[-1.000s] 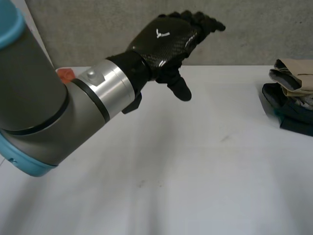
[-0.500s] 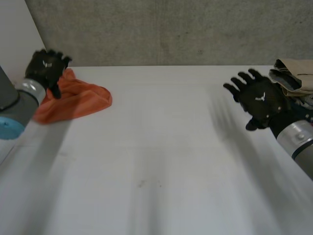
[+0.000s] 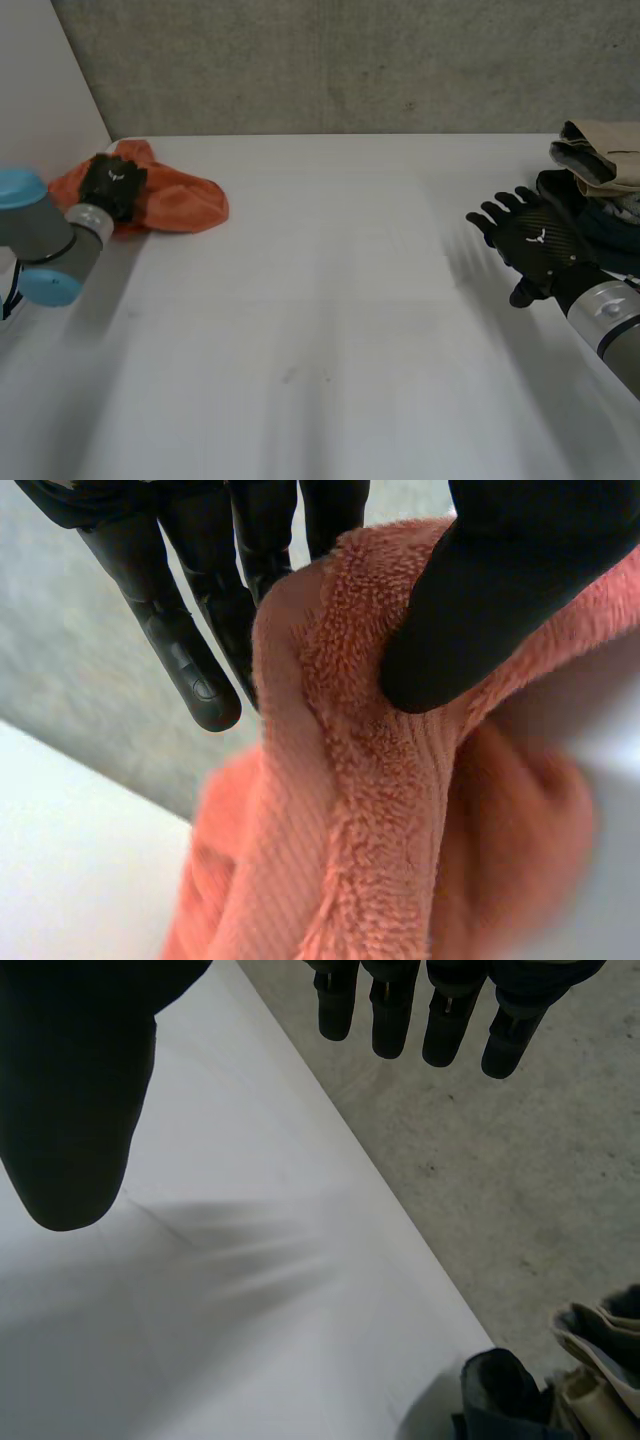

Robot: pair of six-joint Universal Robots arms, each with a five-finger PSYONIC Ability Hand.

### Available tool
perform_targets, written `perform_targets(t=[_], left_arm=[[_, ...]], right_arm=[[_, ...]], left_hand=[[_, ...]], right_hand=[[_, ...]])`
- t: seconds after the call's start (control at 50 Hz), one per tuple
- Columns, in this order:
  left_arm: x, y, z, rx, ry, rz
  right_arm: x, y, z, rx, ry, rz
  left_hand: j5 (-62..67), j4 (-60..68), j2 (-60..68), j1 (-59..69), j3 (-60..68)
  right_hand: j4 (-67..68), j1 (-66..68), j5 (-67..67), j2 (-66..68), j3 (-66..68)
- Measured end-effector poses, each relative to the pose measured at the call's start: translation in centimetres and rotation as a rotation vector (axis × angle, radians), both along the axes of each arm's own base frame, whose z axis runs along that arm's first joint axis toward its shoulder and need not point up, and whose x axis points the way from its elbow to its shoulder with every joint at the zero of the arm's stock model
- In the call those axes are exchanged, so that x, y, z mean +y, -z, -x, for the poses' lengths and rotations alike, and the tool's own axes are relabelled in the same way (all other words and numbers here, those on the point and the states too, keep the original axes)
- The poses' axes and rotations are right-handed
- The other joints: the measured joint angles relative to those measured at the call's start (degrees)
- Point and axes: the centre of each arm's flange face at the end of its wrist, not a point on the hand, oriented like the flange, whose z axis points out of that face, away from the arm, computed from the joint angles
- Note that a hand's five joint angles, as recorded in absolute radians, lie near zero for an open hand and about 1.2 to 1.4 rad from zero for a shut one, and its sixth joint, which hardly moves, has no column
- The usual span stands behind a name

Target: Fold the laundry.

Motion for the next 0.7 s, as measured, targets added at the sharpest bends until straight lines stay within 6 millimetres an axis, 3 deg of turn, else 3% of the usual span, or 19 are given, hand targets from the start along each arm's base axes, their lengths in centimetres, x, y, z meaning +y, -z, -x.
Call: perform_targets(t=[0.04, 0.12, 0.14, 0.22, 0.26, 0.36, 0.46, 0.5, 0.6, 0.7], left_arm=[[0.8, -1.6, 1.2, 0.027, 0.01, 0.024], [4.6, -6.7, 5.3, 0.177, 0.092, 0.067], [6.4, -8.4, 6.9, 0.24, 0.138, 0.072], [12.1, -12.4, 11.2, 0.398, 0.286, 0.058], [15.0, -13.3, 13.4, 0.458, 0.367, 0.03], [22.5, -12.0, 20.1, 0.536, 0.576, -0.107], [26.6, -8.1, 24.9, 0.53, 0.689, -0.217], [27.7, -6.7, 26.5, 0.53, 0.721, -0.249], [28.9, -5.5, 28.0, 0.547, 0.757, -0.272], [28.5, -7.7, 27.0, 0.574, 0.748, -0.224]], right_arm=[[-0.1, -0.1, 0.1, 0.002, 0.011, 0.003], [-0.6, -0.4, 0.6, 0.004, 0.05, 0.017], [-0.7, -0.6, 0.8, 0.004, 0.065, 0.022], [-1.1, -1.1, 1.4, 0.004, 0.107, 0.038], [-1.3, -1.4, 1.7, 0.004, 0.132, 0.047], [-1.5, -1.8, 2.2, 0.003, 0.178, 0.058], [-1.4, -1.6, 2.4, 0.004, 0.2, 0.05], [-1.3, -1.4, 2.5, 0.005, 0.205, 0.044], [-1.2, -1.1, 2.5, 0.008, 0.213, 0.032], [-0.8, -0.9, 2.4, 0.011, 0.207, 0.001]], left_hand=[[0.0, 0.0, 0.0, 0.0, 0.0], [0.0, 0.0, 0.1, 0.0, 0.0], [0.0, 0.0, 0.1, 0.0, 0.0], [0.0, 0.0, 0.2, 0.0, 0.3], [0.0, 0.0, 0.2, 0.0, 0.3], [0.0, 0.0, 0.2, 0.0, 0.3], [-0.2, -0.6, -0.6, -0.1, -0.3], [-10.3, -12.9, -13.9, -11.5, -13.5], [-49.6, -52.3, -52.2, -51.2, -51.1], [-52.6, -55.4, -54.9, -51.9, -54.3]], right_hand=[[0.0, 0.0, 0.0, 0.0, 0.0], [0.0, 0.0, 0.0, 0.0, 0.0], [0.0, 0.0, 0.0, 0.0, 0.0], [0.0, 0.0, 0.0, 0.0, 0.0], [0.0, 0.0, 0.0, 0.0, 0.0], [0.0, 0.0, 0.0, 0.0, 0.0], [0.0, 0.0, 0.0, 0.0, 0.0], [0.0, 0.0, 0.0, 0.0, 0.0], [0.0, 0.0, 0.0, 0.0, 0.0], [0.0, 0.0, 0.0, 0.0, 0.0]])
